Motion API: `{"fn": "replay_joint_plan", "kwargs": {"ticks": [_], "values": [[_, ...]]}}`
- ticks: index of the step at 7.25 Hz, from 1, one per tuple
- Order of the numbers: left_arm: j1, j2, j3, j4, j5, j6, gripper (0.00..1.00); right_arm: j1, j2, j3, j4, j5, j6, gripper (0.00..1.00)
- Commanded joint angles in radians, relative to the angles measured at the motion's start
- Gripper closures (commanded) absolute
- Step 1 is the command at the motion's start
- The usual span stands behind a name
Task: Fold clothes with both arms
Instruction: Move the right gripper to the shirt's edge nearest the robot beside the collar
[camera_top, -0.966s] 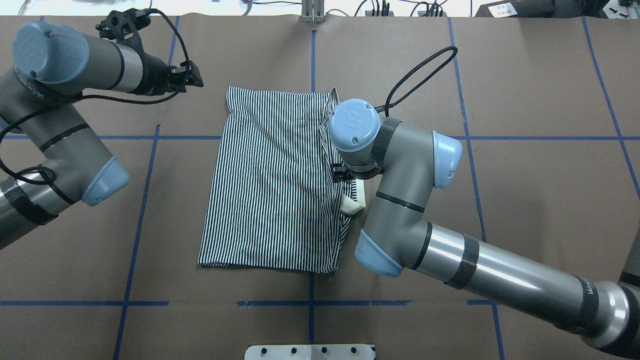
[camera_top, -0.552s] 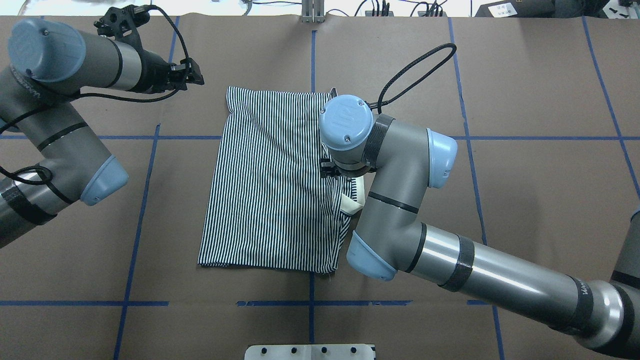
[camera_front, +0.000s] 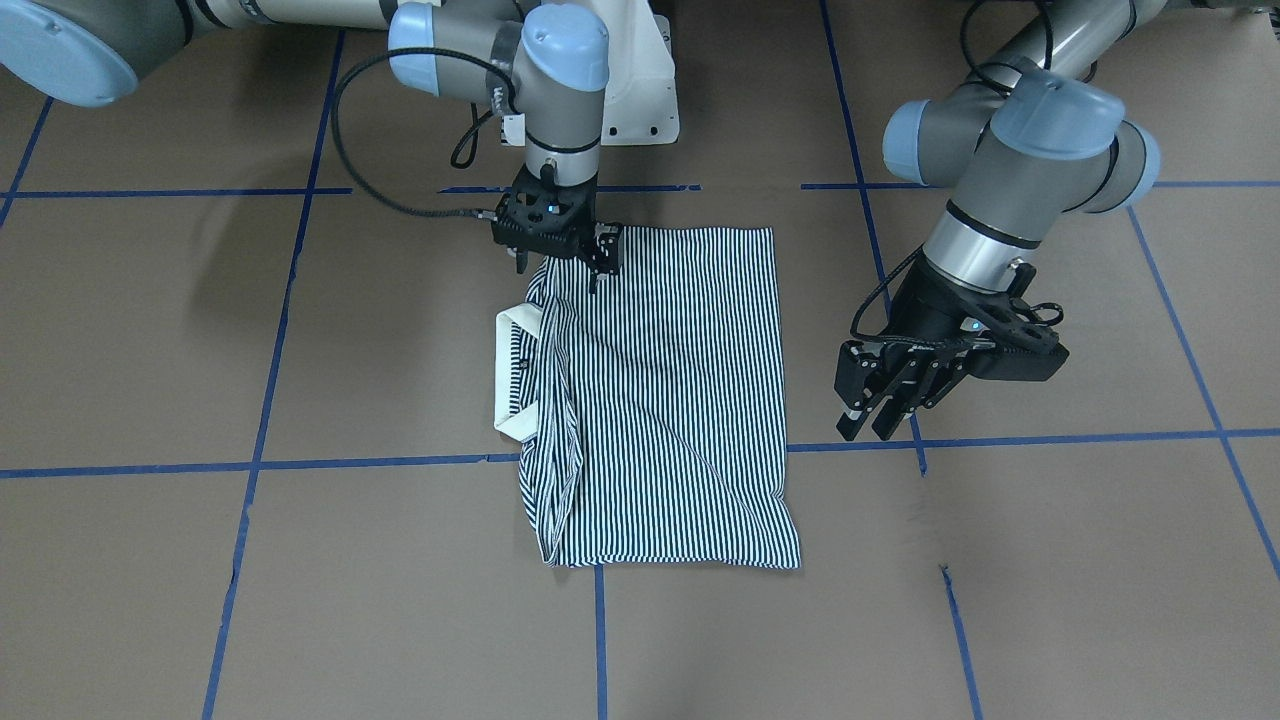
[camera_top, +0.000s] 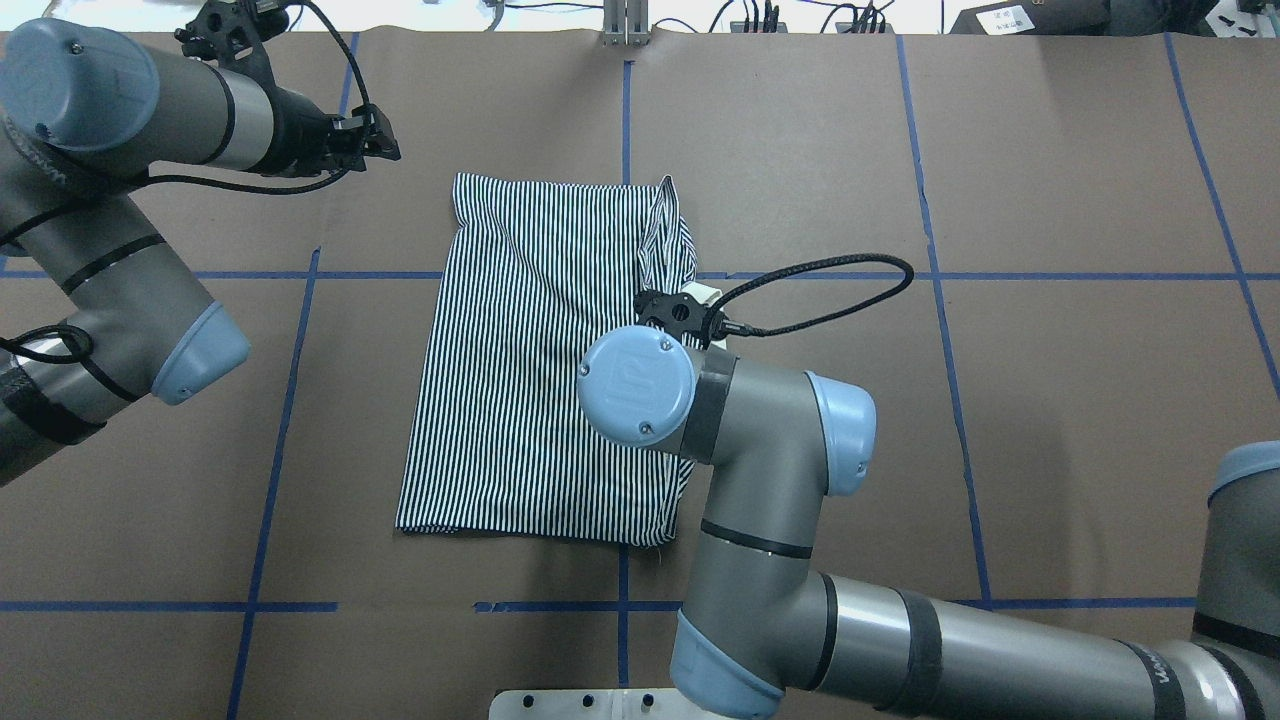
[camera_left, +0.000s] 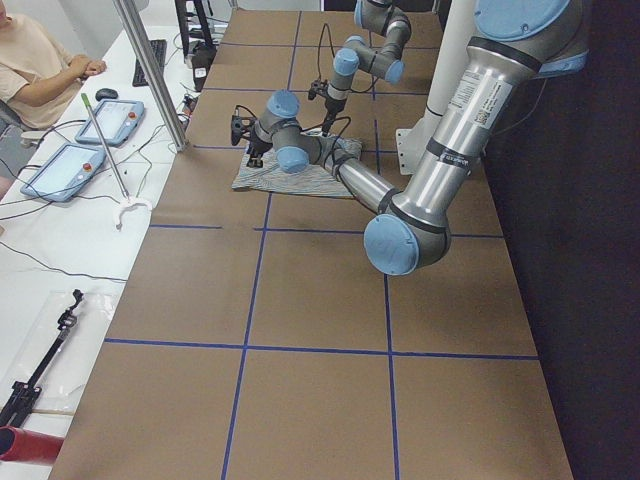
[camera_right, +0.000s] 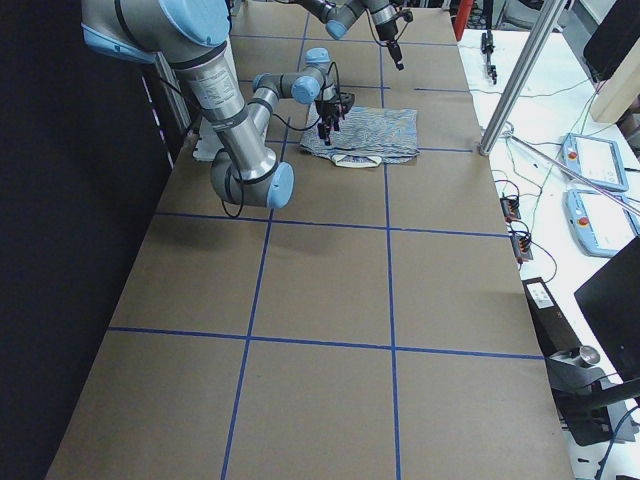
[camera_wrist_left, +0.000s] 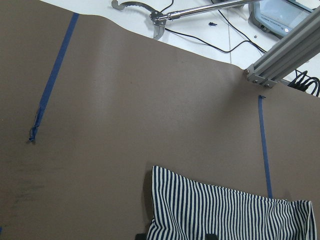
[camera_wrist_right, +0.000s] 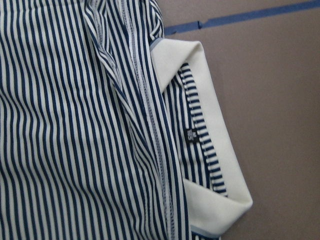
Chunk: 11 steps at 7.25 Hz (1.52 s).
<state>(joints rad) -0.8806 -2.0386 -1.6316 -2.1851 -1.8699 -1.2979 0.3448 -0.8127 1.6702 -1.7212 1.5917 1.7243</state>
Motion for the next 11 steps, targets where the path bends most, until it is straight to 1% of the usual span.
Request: {"fn": "replay_joint_plan", "kwargs": {"ticks": [1,2,4,8,10,11], "values": [[-0.001,0.000,-0.002,0.001,0.000,-0.001,0.51,-0.081,-0.003,0.013,0.000,-0.063,0.319,0.23],[-0.003,0.000,-0.002,0.001,0.000,-0.001,0.51,-0.113,-0.003,0.011,0.000,-0.099,0.366,0.26],[-0.003,0.000,-0.004,0.002,0.000,-0.001,0.51,-0.135,-0.022,0.011,0.002,-0.099,0.389,0.25],[-0.008,-0.002,-0.007,0.016,0.002,-0.001,0.51,-0.135,-0.057,0.010,0.066,-0.099,0.391,0.26],[-0.008,-0.002,-0.010,0.018,0.000,-0.001,0.51,-0.135,-0.072,0.011,0.066,-0.098,0.391,0.34],[-0.008,-0.002,-0.010,0.018,0.000,0.000,0.51,-0.135,-0.077,0.013,0.066,-0.099,0.391,0.41]]}}
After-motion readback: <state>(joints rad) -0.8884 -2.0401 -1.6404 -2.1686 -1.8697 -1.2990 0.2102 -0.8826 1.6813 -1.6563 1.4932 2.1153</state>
